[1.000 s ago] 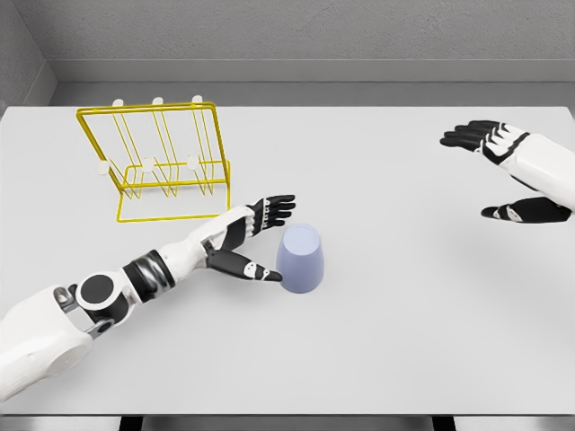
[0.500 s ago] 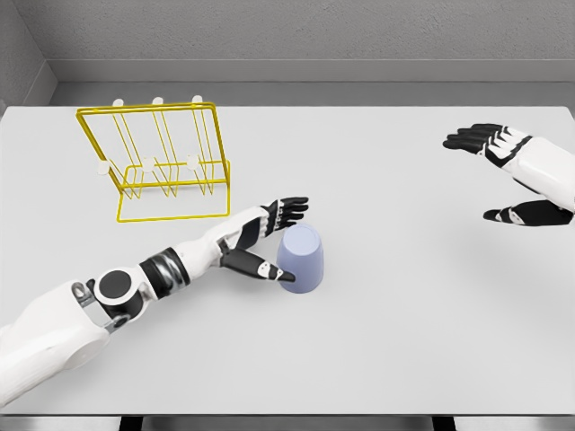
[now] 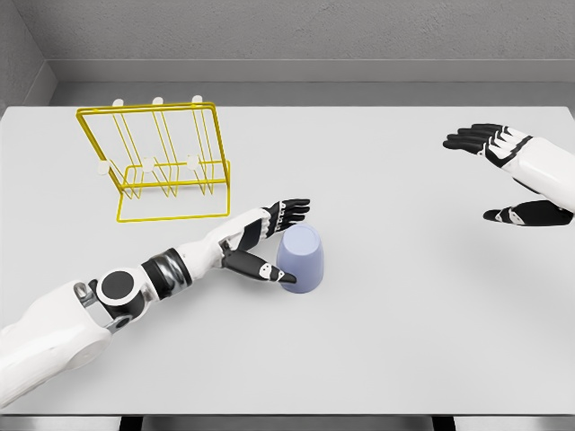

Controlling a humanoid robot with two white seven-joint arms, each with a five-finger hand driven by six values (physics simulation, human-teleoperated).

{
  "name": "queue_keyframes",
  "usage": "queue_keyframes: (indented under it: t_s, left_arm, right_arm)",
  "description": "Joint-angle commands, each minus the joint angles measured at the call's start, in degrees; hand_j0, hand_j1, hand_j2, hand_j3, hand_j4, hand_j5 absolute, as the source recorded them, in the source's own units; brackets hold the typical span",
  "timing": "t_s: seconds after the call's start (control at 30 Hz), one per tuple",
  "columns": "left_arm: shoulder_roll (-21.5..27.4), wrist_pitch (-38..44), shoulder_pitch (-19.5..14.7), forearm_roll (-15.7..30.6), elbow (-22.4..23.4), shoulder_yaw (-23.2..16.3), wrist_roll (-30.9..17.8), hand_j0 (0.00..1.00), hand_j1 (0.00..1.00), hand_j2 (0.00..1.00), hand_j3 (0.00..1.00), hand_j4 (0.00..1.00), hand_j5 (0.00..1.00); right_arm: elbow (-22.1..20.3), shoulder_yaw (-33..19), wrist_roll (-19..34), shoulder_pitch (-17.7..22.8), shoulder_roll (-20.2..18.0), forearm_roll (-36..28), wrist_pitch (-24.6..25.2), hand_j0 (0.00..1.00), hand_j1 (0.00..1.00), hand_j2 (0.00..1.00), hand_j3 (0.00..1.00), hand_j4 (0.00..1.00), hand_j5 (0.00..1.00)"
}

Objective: Place the cup on the cup holder with both arms

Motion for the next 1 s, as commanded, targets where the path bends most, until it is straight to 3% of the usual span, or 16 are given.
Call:
queue_keyframes:
  t_s: [0.0,0.17,0.63,0.67,0.83,0.87,0.97]
  left_arm:
    - [0.0,0.0,0.0,0.12,-0.03,0.03,-0.01,1.0,1.0,1.0,1.0,1.0,1.0]
    - [-1.32,0.08,0.0,-1.28,-0.03,-1.73,-0.01,1.0,1.0,1.0,1.0,1.0,1.0]
    - [-1.85,0.0,0.0,-1.28,0.32,-1.55,0.08,1.0,1.0,1.0,1.0,1.0,1.0]
    - [-2.02,-0.36,0.0,-0.58,0.5,-1.11,0.17,0.66,0.66,0.66,0.66,0.66,0.66]
    - [-2.02,-0.36,0.0,-0.58,0.5,-1.11,0.17,0.66,0.66,0.66,0.66,0.66,0.66]
    - [-2.02,-0.53,0.0,-0.58,0.58,-0.94,1.04,0.58,0.58,0.58,0.58,0.58,0.58]
    - [-2.02,-0.53,0.0,-0.58,0.58,-0.93,1.05,0.58,0.58,0.58,0.58,0.58,0.58]
  right_arm:
    - [-0.02,0.0,-0.03,0.0,-0.05,-0.42,0.17,1.0,1.0,1.0,1.0,1.0,1.0]
    - [-0.11,-0.09,-0.12,0.18,-0.05,-0.51,0.17,1.0,1.0,1.0,1.0,1.0,1.0]
    - [-0.11,-0.09,-0.12,0.18,-0.05,-0.51,0.17,1.0,1.0,1.0,1.0,1.0,1.0]
    - [-0.11,-0.09,-0.12,0.18,-0.05,-0.51,0.17,1.0,1.0,1.0,1.0,1.0,1.0]
    - [-0.11,-0.09,-0.12,0.18,-0.05,-0.51,0.17,1.0,1.0,1.0,1.0,1.0,1.0]
    - [-0.19,-0.09,-0.12,0.18,-0.05,-0.51,0.17,1.0,1.0,1.0,1.0,1.0,1.0]
    - [-0.19,-0.09,-0.12,0.18,-0.05,-0.51,0.17,1.0,1.0,1.0,1.0,1.0,1.0]
